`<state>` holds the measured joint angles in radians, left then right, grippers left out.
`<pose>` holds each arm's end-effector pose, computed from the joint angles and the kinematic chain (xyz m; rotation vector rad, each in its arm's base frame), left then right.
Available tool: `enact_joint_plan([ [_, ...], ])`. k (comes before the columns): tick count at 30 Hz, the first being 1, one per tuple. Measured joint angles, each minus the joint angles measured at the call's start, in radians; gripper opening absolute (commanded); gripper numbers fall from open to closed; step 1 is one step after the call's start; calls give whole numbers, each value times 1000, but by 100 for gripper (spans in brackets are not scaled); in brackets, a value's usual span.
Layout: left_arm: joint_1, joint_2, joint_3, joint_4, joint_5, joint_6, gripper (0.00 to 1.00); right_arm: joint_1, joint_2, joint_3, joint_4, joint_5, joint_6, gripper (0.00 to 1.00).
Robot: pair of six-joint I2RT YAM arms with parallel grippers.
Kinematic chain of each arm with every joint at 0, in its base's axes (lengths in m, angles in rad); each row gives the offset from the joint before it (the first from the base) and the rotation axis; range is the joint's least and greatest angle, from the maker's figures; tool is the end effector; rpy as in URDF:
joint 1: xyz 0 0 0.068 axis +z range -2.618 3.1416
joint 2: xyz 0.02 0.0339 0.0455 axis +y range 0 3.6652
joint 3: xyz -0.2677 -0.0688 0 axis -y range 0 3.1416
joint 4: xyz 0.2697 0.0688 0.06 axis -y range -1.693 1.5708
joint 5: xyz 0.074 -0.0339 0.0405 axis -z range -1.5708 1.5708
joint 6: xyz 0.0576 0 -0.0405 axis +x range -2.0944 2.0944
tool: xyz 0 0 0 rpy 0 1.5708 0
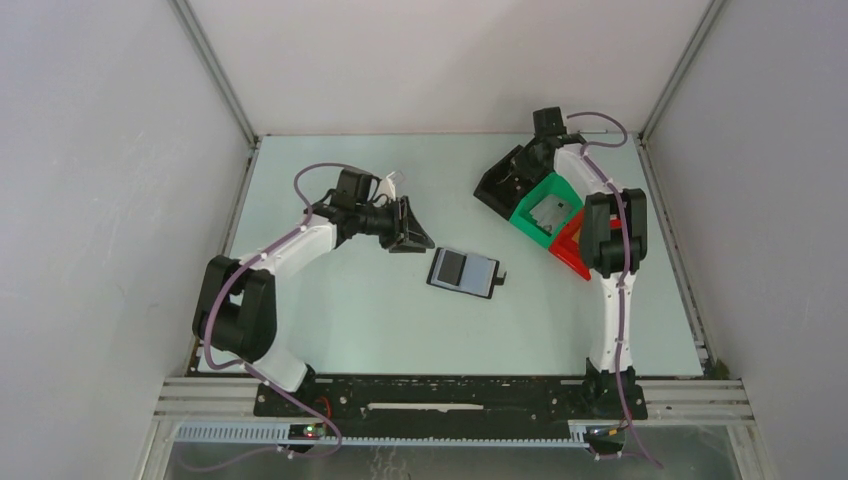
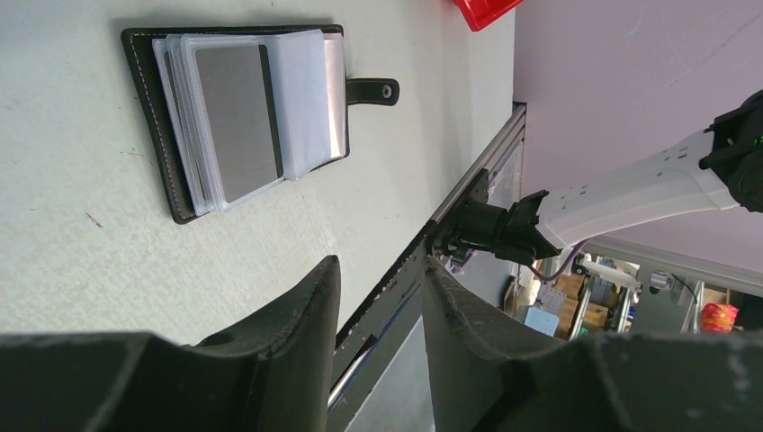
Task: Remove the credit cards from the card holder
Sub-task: Place the credit card in the storage box, then remove the credit card from the card holder.
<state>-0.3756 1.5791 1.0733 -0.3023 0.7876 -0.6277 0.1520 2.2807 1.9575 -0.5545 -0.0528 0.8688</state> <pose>0.3259 -0.1724 0.2201 0.0985 2.5227 -1.3874 0.5465 0.0868 0.1866 0.8600 2.3643 0.5018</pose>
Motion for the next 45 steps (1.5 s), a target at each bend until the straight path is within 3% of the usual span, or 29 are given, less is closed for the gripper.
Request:
enact_joint_plan([
  [4,0,0,0,0,0,0,43,-2,14,0,-31,1,-1,25],
  [6,0,0,0,0,0,0,44,-3,14,0,-46,4,-3,28],
  [16,0,-5,-16,3,-2,-1,44,-10,-95,-146,-40,38,-11,29],
  [24,-22,-5,-23,10,-49,-3,45,8,-437,-424,34,56,-58,30],
  [27,-39,5,-22,8,-79,-3,44,58,-589,-554,68,73,-95,30],
  [32,-62,61,-22,5,-151,-4,43,244,-755,-781,124,69,-133,35],
  [39,-72,162,3,-3,-243,-5,41,372,-833,-1095,270,-78,-67,34],
  [45,-110,235,66,5,-267,-22,40,389,-771,-1120,428,-144,13,32],
])
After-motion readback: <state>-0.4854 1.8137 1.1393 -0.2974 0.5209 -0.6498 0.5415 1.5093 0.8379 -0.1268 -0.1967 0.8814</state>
